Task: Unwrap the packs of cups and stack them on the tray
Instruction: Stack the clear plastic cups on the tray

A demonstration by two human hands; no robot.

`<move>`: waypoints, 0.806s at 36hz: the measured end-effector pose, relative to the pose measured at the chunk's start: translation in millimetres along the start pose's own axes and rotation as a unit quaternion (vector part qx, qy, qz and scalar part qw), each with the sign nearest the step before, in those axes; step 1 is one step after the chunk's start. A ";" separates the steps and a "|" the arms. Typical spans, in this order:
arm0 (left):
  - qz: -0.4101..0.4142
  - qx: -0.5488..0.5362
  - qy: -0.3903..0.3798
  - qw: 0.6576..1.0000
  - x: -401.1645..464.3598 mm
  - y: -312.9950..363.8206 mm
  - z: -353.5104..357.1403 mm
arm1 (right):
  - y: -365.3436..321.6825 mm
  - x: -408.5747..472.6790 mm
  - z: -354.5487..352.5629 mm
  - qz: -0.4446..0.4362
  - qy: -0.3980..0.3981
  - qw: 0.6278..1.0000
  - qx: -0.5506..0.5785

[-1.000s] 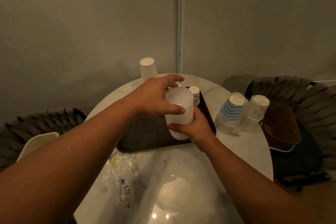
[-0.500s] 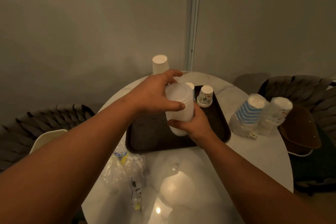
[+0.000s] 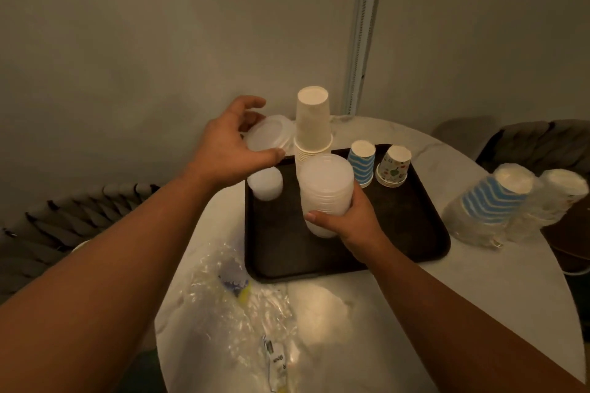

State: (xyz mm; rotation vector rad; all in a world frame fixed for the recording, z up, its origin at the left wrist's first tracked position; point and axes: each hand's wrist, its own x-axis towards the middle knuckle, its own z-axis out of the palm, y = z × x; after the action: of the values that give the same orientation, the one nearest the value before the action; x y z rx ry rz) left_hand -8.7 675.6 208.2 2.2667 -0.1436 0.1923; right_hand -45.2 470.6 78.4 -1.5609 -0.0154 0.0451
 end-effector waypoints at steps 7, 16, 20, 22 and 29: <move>-0.059 0.060 -0.037 0.996 21.2 -88.6 24.1 | 22.5 8.0 3.7 0.025 0.003 1.000 -0.001; -0.075 0.120 -0.097 0.985 40.1 -142.7 65.2 | 36.6 16.1 7.6 0.053 0.003 0.999 -0.013; -0.073 0.139 -0.118 0.981 42.6 -149.6 75.4 | 42.2 19.4 7.3 0.049 0.004 0.999 -0.021; -0.075 0.152 -0.120 0.978 42.8 -153.4 78.4 | 43.6 20.0 7.0 0.052 0.005 0.998 -0.020; -0.057 0.204 -0.158 0.964 46.0 -160.3 81.2 | 42.9 19.7 5.7 0.054 0.002 0.998 -0.022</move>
State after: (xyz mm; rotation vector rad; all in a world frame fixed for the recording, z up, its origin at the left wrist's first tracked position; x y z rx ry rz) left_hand 70.6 715.1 45.3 2.6967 -0.1503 -0.2246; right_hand -26.6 477.5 35.2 -1.6043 0.0721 0.1277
